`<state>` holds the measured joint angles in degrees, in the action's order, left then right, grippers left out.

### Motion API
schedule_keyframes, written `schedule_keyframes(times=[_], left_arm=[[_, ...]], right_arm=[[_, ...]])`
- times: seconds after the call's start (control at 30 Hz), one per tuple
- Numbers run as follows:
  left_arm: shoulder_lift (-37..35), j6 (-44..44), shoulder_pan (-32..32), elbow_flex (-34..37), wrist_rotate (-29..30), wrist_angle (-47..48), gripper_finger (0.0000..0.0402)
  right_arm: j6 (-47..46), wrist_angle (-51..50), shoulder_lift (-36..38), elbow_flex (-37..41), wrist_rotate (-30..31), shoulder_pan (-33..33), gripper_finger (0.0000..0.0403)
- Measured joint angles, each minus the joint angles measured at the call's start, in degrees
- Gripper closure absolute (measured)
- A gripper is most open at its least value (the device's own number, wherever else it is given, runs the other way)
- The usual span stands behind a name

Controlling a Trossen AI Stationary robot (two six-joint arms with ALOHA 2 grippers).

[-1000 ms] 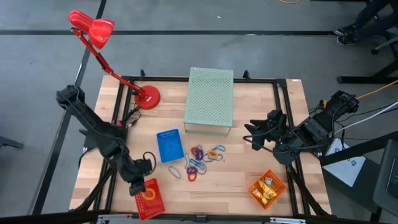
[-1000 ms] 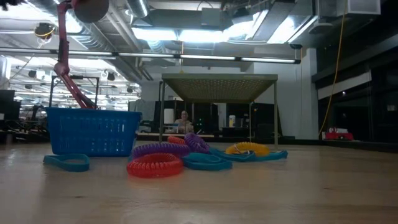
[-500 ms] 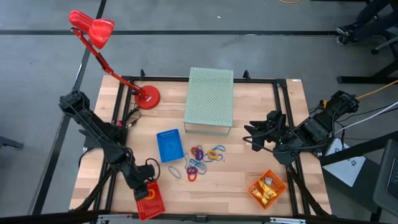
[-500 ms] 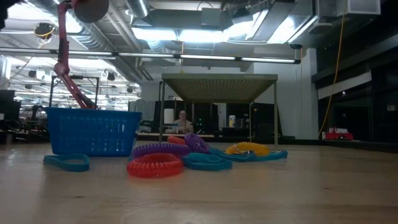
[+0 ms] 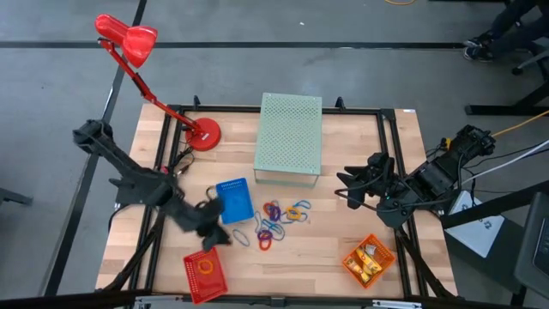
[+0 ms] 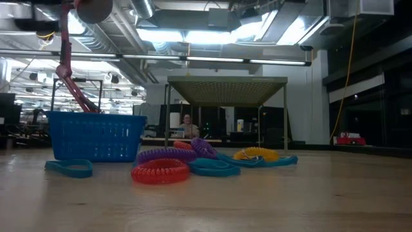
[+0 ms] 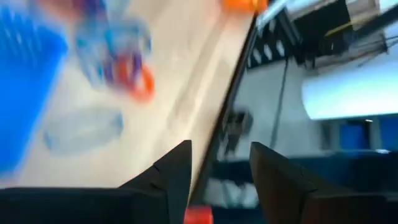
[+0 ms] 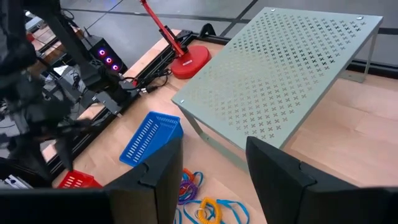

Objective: Pick & Place Office Desk Supplies
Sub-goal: Put the orange spring keychain into the red basket

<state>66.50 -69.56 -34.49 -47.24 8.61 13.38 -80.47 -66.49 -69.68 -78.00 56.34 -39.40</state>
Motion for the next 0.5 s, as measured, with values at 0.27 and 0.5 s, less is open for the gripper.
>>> schedule_keyframes(times=[0.27, 0.5], left_arm=[[11.5, 25.9, 18.2, -15.7, -6.4, 15.4, 0.025], [25.9, 42.4, 25.1, -28.4, -9.8, 25.5, 0.0244]], right_arm=[[0.2, 0.0, 0.0, 0.0, 0.2, 0.0, 0.0224], [0.2, 0.0, 0.0, 0.0, -0.2, 0.0, 0.0224]])
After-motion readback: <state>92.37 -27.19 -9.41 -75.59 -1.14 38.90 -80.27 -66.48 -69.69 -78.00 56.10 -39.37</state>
